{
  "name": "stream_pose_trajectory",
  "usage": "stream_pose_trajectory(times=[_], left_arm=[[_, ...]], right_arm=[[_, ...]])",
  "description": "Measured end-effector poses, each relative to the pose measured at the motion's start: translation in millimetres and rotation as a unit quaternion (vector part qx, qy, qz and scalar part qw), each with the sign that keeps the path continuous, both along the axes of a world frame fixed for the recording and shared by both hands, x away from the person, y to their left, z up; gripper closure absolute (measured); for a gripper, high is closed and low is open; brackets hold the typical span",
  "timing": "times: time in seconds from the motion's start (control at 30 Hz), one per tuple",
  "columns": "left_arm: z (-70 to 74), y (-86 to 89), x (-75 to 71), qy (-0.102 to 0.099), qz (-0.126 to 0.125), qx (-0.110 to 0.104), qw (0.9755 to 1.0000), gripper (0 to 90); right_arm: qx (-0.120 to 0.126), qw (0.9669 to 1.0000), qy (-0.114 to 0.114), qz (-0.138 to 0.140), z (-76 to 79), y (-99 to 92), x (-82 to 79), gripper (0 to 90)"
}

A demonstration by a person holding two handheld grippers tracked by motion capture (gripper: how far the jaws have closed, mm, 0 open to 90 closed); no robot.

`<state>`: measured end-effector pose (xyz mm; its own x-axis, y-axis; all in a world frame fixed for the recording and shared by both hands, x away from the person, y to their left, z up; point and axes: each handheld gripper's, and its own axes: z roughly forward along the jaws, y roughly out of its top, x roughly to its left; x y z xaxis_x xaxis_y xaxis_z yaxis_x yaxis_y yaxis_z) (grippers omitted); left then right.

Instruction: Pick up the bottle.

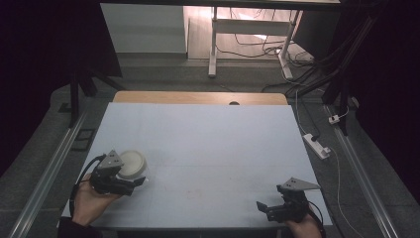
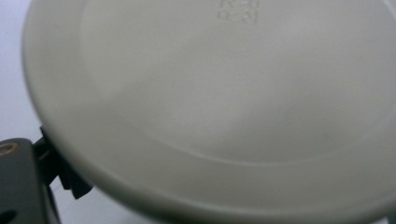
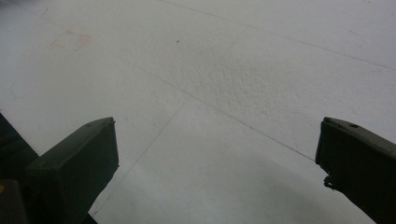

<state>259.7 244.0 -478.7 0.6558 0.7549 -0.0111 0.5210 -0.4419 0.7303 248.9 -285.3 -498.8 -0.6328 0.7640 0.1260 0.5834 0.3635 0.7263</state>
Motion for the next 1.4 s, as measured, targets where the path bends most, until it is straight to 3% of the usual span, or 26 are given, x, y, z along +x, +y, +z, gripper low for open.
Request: stream_pose_trajectory(times=[0.57,1.4], left_arm=[[15.0,-43.3,29.7,-0.010,-0.057,0.003,0.9983,7.4],[24.7,-110.6,64.7,-0.005,-0.133,0.014,0.9910,7.5]], right_arm=[[0.000,1.0000,0.000,-0.001,-0.1,-0.3,0.1,0.0],[0.003,1.0000,0.000,0.000,-0.2,-1.0,0.4,0.0]])
